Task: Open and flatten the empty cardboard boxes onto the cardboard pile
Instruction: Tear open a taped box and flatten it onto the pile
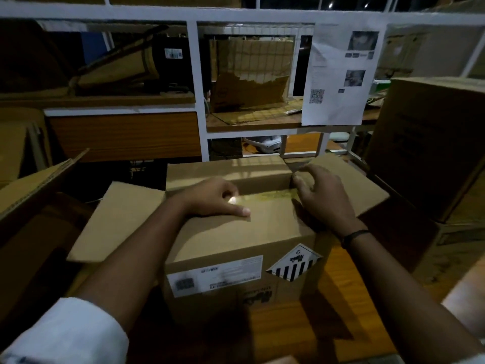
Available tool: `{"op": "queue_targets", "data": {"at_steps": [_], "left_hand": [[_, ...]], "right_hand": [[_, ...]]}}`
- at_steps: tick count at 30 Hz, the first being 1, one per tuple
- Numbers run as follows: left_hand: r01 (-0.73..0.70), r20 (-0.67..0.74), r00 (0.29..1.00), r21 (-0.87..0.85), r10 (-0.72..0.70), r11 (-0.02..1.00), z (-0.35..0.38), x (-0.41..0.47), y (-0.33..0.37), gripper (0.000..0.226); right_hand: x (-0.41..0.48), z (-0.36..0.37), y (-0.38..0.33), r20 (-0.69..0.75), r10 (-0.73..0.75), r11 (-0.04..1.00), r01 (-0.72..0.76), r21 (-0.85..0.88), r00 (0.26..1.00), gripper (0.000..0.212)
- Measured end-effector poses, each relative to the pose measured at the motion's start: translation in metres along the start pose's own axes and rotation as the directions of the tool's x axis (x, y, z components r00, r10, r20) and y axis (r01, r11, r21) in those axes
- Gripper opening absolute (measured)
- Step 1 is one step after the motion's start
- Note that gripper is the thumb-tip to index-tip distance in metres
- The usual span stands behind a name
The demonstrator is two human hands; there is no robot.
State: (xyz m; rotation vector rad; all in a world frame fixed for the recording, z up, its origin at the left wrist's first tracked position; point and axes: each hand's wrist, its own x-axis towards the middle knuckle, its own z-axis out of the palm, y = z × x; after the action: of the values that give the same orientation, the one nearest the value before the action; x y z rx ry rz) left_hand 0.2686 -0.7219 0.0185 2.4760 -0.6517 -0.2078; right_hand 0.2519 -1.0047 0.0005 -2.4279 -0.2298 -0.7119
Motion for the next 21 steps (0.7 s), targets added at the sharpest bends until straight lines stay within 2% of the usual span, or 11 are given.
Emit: {"op": "queue_targets", "data": {"at_steps": [2,3,5,7,9,10,12,15,16,18,21], "left_hand": [[-0.038,-0.105,0.993,0.114,0.050,0.993,-0.016,-0.009,0.027,0.044],[-0.051,-0.141,0.986,0.239,0.087,0.970,-0.023,-0.014,0.043,0.047],[-0.047,-0.122,0.987,0.390,0.103,0.920,-0.032,-0.028,0.072,0.047],[0.017,-0.006,1.000,0.212,-0.016,0.977,-0.033,-0.045,0.089,0.052],[0.145,0.096,0.984,0.030,-0.147,0.989,-0.027,-0.062,0.096,0.068],[0.185,0.120,0.975,0.028,-0.187,0.982,-0.023,-0.068,0.094,0.066],[0.241,0.147,0.957,0.079,-0.250,0.967,-0.010,-0.072,0.082,0.047],[0.324,0.218,0.916,0.100,-0.338,0.941,0.017,-0.076,0.065,0.034],[0.333,0.191,0.918,0.099,-0.346,0.938,0.028,-0.076,0.057,0.033],[0.337,0.068,0.936,0.118,-0.346,0.934,0.049,-0.077,0.044,0.045],[0.350,-0.152,0.935,0.243,-0.320,0.905,0.066,-0.076,0.036,0.061]], "right_hand": [[0.008,-0.014,-0.020,-0.021,-0.068,0.997,0.068,0.030,0.997,0.033],[0.013,-0.023,-0.030,-0.039,-0.088,0.995,0.089,0.032,0.995,0.035],[0.020,-0.041,-0.050,-0.013,-0.093,0.995,0.093,0.029,0.996,0.040],[0.024,-0.051,-0.062,0.195,-0.020,0.998,0.032,-0.057,0.981,0.038],[0.020,-0.051,-0.068,0.474,0.113,0.983,-0.030,-0.180,0.873,0.035],[0.015,-0.052,-0.070,0.565,0.157,0.979,-0.053,-0.196,0.810,0.036],[0.002,-0.053,-0.075,0.687,0.157,0.982,-0.039,-0.184,0.709,0.035],[-0.022,-0.037,-0.077,0.823,0.132,0.976,0.071,-0.204,0.553,0.033],[-0.031,-0.025,-0.076,0.828,0.114,0.968,0.128,-0.218,0.549,0.036],[-0.047,0.002,-0.069,0.776,0.010,0.940,0.258,-0.222,0.631,0.041],[-0.055,0.021,-0.062,0.681,-0.083,0.945,0.274,-0.178,0.728,0.036]]}}
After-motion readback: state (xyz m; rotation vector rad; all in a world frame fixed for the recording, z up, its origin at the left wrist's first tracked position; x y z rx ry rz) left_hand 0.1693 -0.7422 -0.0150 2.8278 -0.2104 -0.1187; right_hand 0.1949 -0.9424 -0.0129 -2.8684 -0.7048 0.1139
